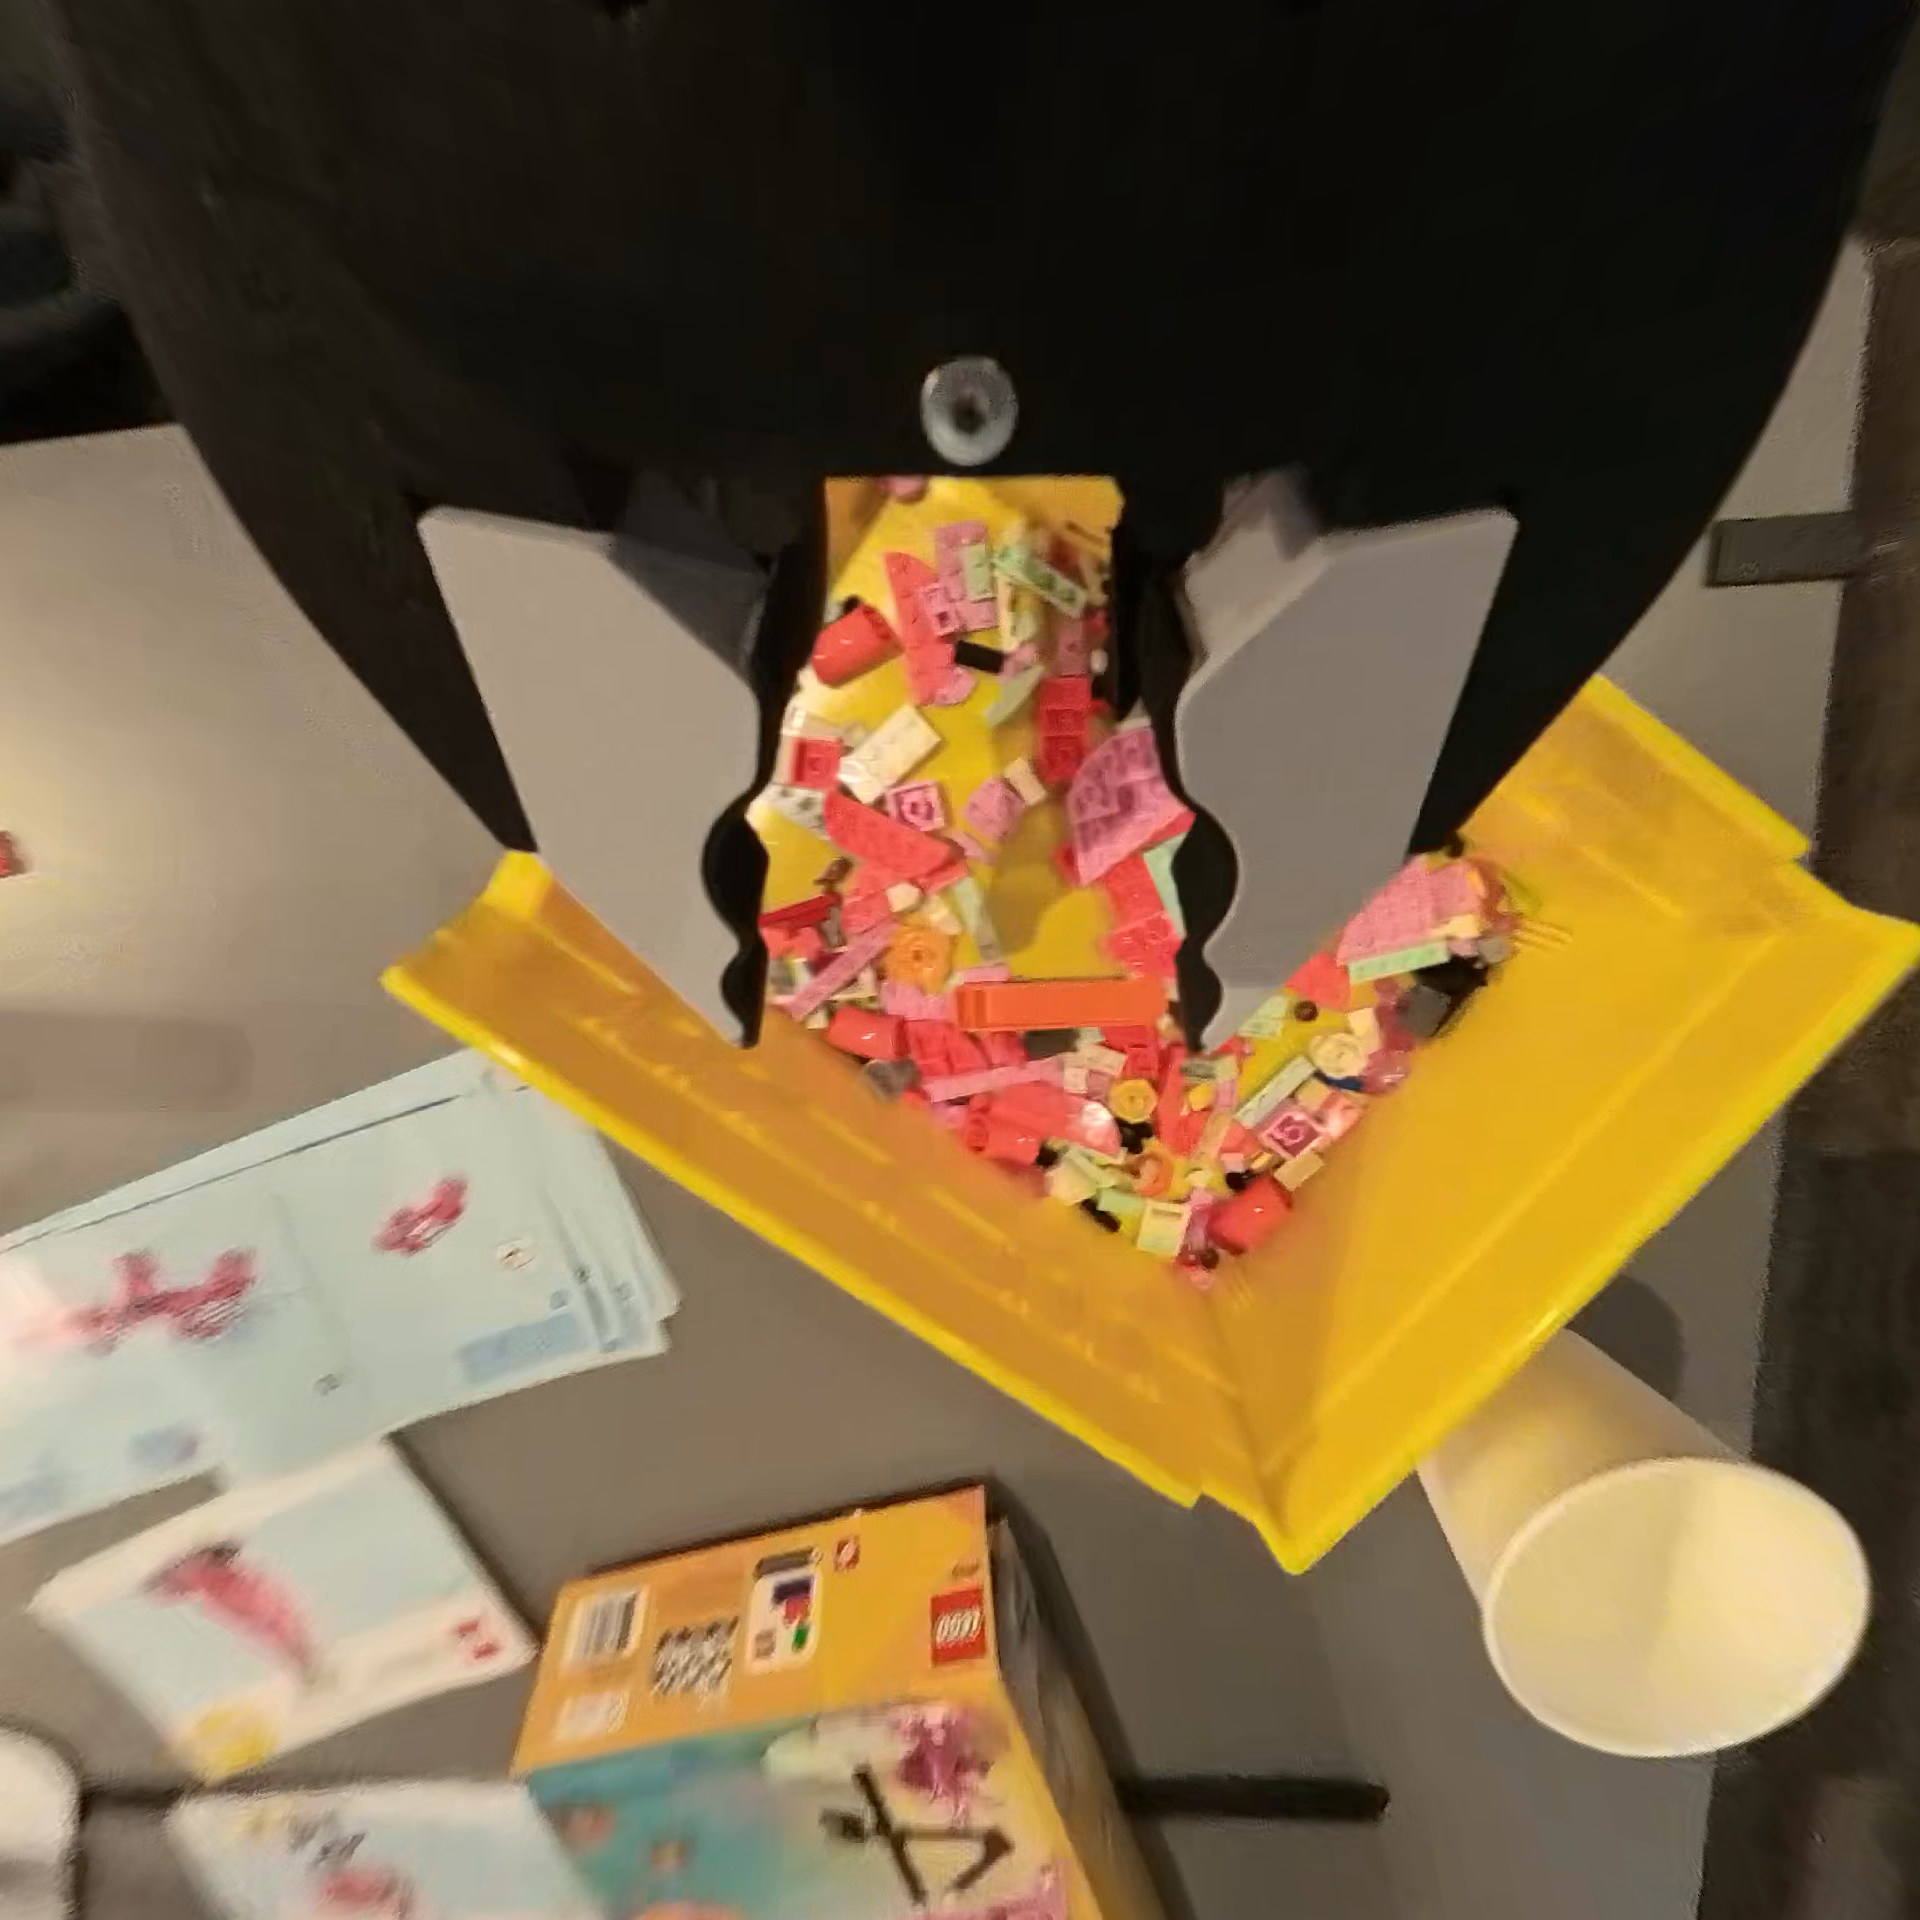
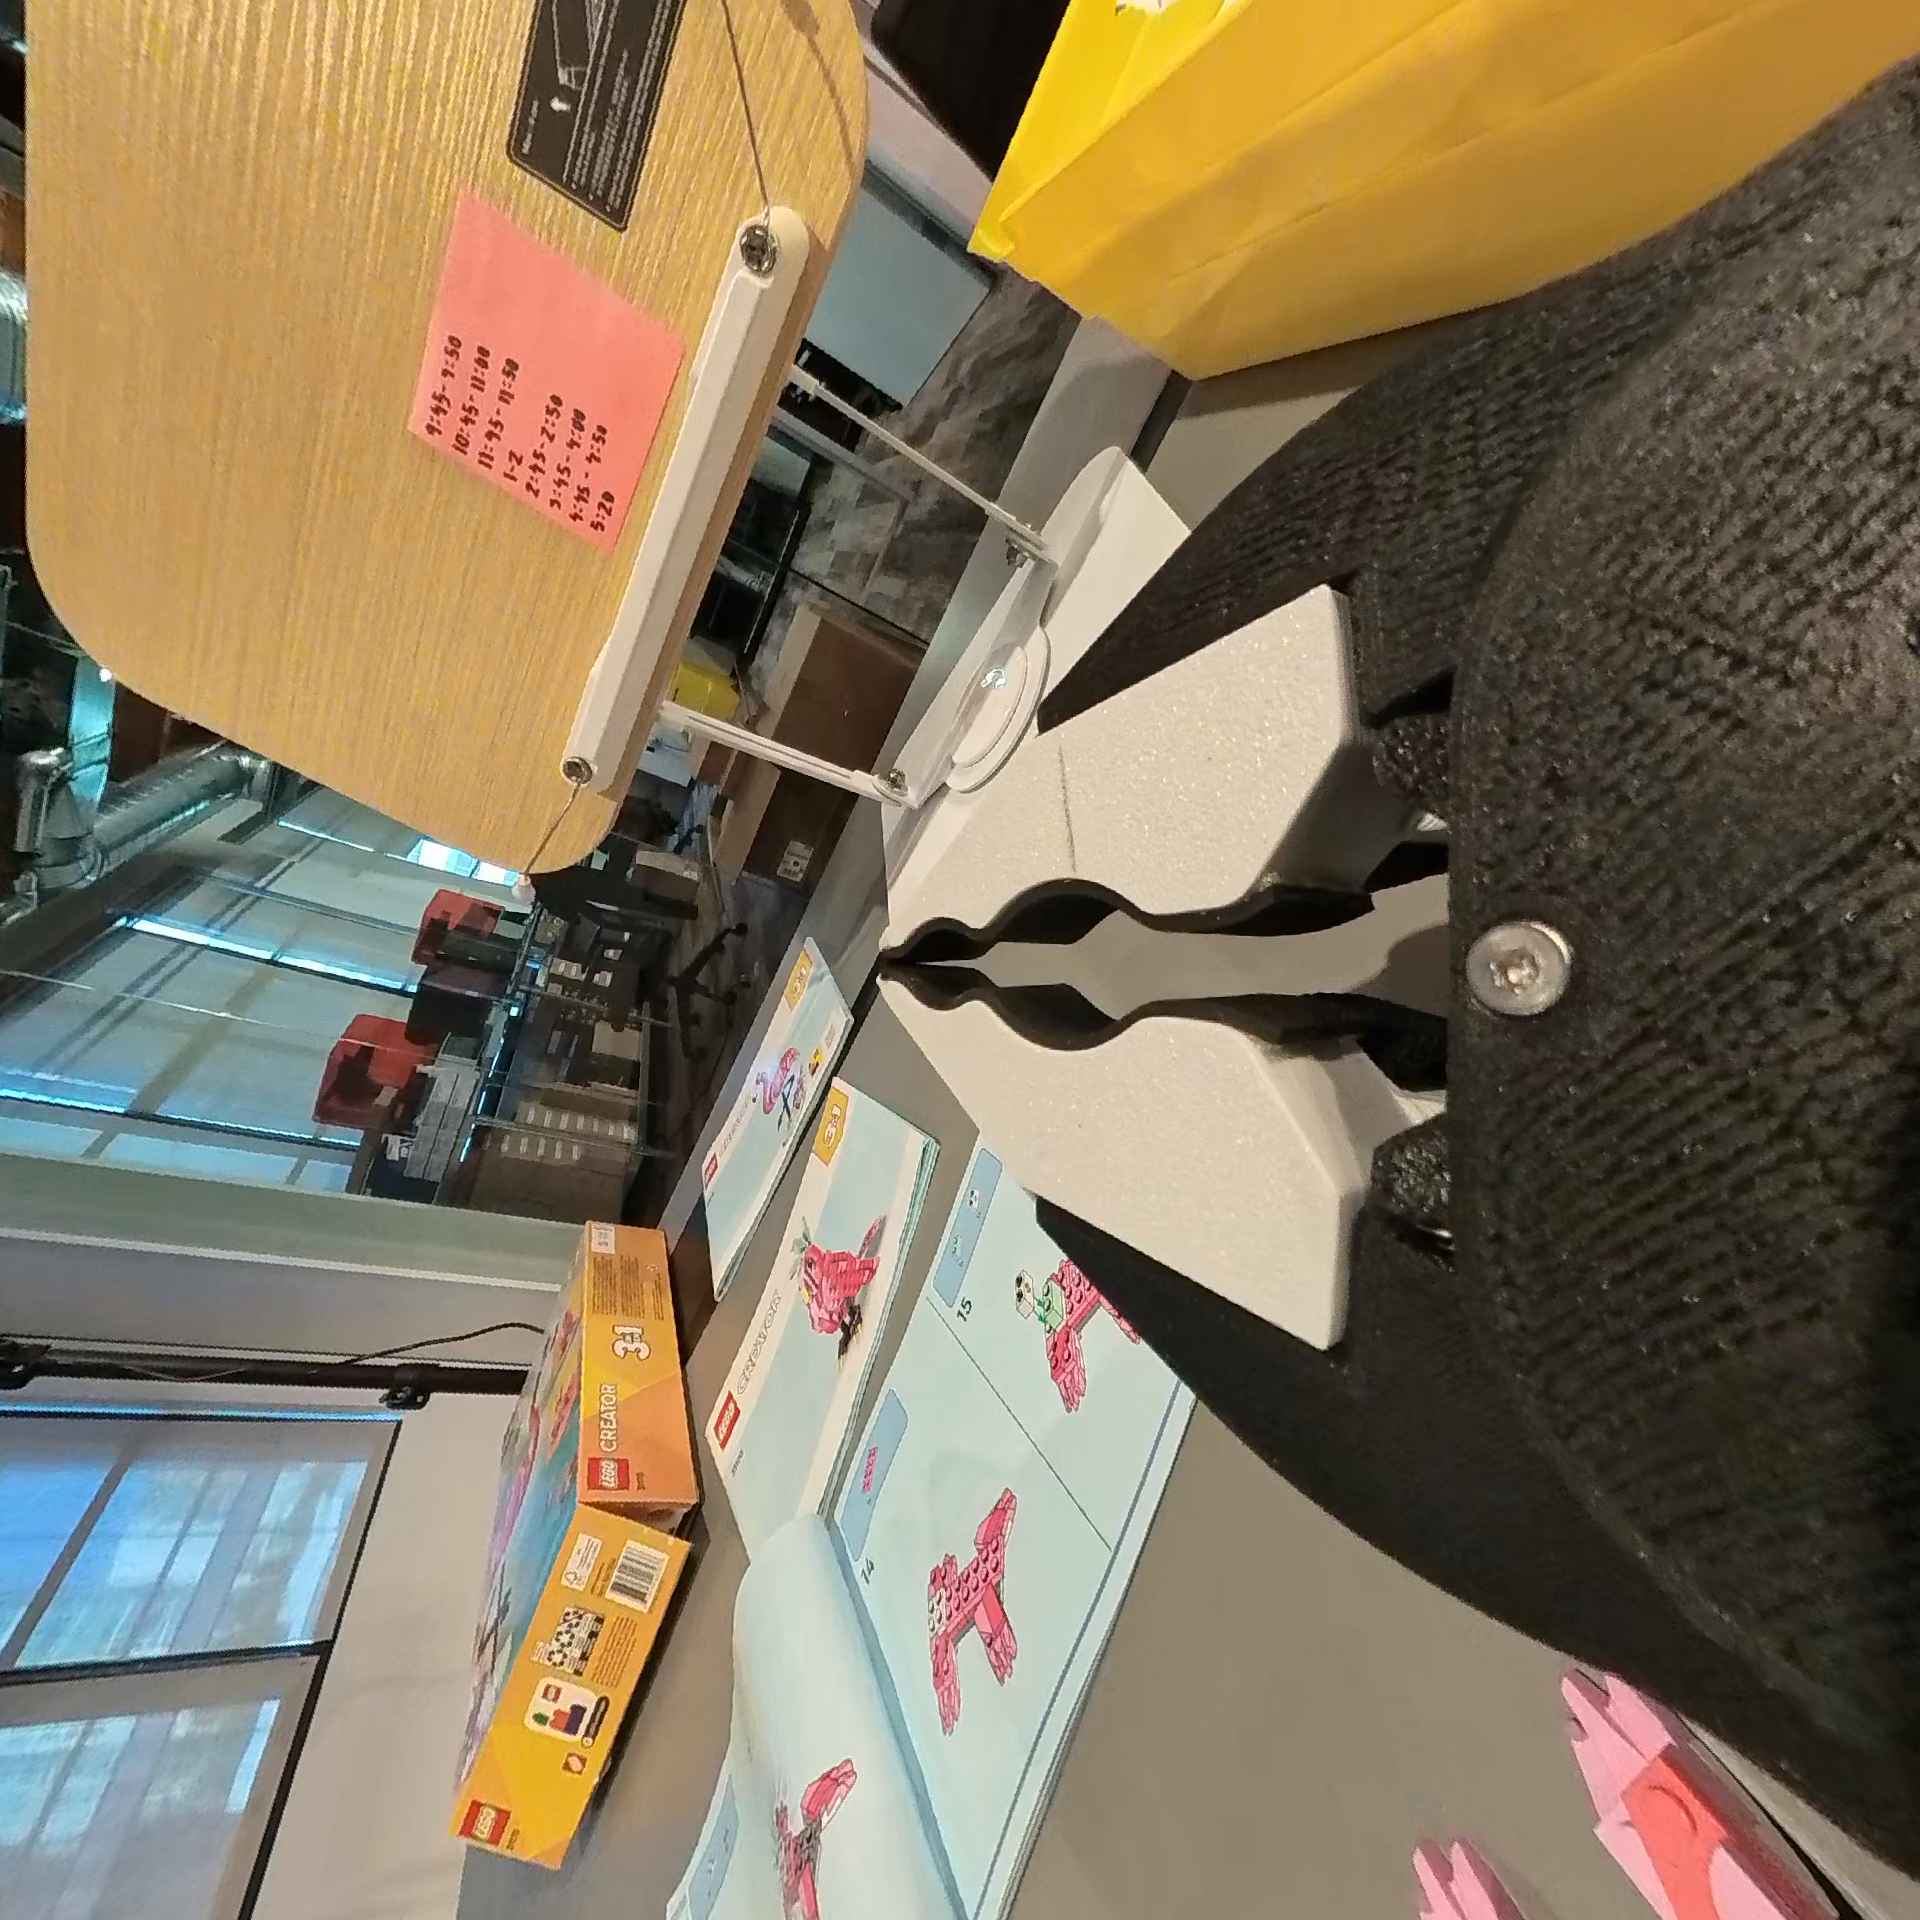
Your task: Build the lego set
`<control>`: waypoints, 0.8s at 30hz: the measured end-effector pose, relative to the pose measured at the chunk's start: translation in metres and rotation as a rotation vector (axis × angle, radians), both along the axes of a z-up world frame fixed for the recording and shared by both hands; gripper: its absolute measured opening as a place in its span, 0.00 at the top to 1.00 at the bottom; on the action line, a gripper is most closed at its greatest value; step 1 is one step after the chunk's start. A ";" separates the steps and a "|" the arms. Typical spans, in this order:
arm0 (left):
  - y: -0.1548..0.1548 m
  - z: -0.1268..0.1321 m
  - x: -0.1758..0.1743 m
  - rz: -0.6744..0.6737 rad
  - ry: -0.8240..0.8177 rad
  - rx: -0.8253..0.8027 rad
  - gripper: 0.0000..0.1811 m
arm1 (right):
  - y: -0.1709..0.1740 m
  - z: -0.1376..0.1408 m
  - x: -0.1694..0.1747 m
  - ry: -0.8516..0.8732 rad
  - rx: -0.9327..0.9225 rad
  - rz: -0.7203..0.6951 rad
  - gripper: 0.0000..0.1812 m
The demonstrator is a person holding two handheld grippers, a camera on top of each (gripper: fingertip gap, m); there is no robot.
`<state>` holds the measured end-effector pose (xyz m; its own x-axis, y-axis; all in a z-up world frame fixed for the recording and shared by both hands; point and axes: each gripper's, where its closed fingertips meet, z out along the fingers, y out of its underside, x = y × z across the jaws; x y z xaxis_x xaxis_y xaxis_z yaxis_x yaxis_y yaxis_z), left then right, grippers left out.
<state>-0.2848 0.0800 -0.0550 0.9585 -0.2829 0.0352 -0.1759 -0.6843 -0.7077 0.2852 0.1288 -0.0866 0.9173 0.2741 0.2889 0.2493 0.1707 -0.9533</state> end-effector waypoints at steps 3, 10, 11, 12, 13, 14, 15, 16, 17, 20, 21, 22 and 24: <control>0.019 -0.010 -0.010 -0.006 0.070 -0.033 0.66 | 0.000 -0.001 -0.002 -0.013 -0.002 0.002 1.00; 0.068 -0.066 -0.013 -0.040 0.086 -0.197 0.78 | -0.003 -0.002 -0.002 -0.020 -0.007 0.004 1.00; 0.073 -0.075 -0.014 -0.046 0.097 -0.223 0.81 | -0.002 -0.002 -0.001 -0.018 -0.007 0.003 1.00; 0.078 -0.083 -0.013 -0.047 0.096 -0.249 0.83 | -0.001 -0.002 -0.001 -0.016 -0.007 0.001 1.00; 0.082 -0.089 -0.012 -0.044 0.083 -0.274 0.83 | -0.001 -0.002 0.000 -0.015 -0.008 0.001 1.00; 0.085 -0.096 -0.013 -0.027 0.080 -0.305 0.84 | 0.000 -0.002 0.000 -0.014 -0.010 0.003 1.00; 0.086 -0.103 -0.015 -0.016 0.089 -0.337 0.84 | 0.000 -0.002 0.000 -0.014 -0.011 0.004 1.00; 0.087 -0.108 -0.019 -0.009 0.110 -0.363 0.84 | 0.000 -0.002 0.000 -0.014 -0.011 0.005 1.00; 0.087 -0.112 -0.024 0.001 0.143 -0.383 0.84 | 0.000 -0.002 -0.001 -0.016 -0.011 0.006 1.00; 0.082 -0.119 -0.037 0.019 0.225 -0.434 0.84 | 0.000 -0.003 -0.001 -0.021 -0.012 0.006 1.00; 0.076 -0.121 -0.040 0.029 0.229 -0.476 0.84 | 0.000 -0.003 -0.001 -0.021 -0.012 0.006 1.00; 0.066 -0.125 -0.043 0.035 0.237 -0.540 0.84 | 0.000 -0.002 -0.001 -0.020 -0.012 0.005 1.00; 0.048 -0.129 -0.052 0.041 0.309 -0.644 0.82 | 0.001 -0.002 0.000 -0.015 -0.013 0.003 1.00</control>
